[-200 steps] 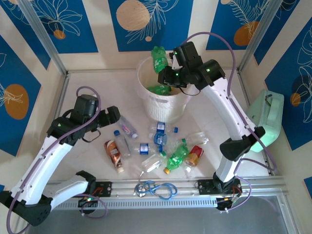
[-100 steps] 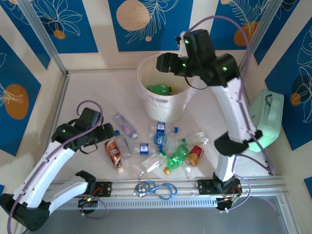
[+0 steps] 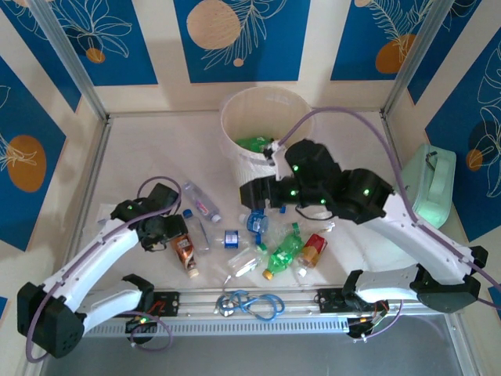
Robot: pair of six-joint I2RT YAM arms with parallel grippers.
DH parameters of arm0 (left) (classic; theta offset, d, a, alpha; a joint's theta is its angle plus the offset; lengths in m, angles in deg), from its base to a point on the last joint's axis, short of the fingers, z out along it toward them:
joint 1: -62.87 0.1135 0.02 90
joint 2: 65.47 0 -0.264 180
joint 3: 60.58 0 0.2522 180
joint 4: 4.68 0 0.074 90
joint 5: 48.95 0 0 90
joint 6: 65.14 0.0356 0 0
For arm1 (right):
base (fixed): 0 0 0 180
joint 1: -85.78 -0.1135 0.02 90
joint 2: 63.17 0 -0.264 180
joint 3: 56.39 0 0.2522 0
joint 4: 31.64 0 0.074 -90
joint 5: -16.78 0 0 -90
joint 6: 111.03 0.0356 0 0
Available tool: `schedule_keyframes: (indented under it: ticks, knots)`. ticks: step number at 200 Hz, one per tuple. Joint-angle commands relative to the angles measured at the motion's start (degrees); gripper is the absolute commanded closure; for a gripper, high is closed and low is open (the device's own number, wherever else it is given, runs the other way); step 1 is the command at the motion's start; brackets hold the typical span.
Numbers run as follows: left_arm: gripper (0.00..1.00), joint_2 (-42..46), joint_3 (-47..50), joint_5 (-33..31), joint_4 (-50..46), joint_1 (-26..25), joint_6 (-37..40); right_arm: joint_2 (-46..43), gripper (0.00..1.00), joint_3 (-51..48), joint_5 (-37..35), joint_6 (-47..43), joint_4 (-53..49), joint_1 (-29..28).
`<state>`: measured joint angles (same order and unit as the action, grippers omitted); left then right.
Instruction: Put the plastic bottles in the bin
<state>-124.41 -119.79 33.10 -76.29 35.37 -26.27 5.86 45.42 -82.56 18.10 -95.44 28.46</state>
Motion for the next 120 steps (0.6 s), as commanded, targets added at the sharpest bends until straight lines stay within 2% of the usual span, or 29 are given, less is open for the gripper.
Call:
schedule_keyframes:
  ticks: [1,120]
  knots:
    - [0.21,-2.0,1.3,0.7,4.2,0.3,-1.3,-2.2,0.3,-3.7,-2.5,4.4,3.5,-1.8]
    - [0.21,-8.7,6.8,-0.1,11.6,0.3,-2.8,2.1,0.3,-3.5,-2.1,5.0,4.9,-3.6]
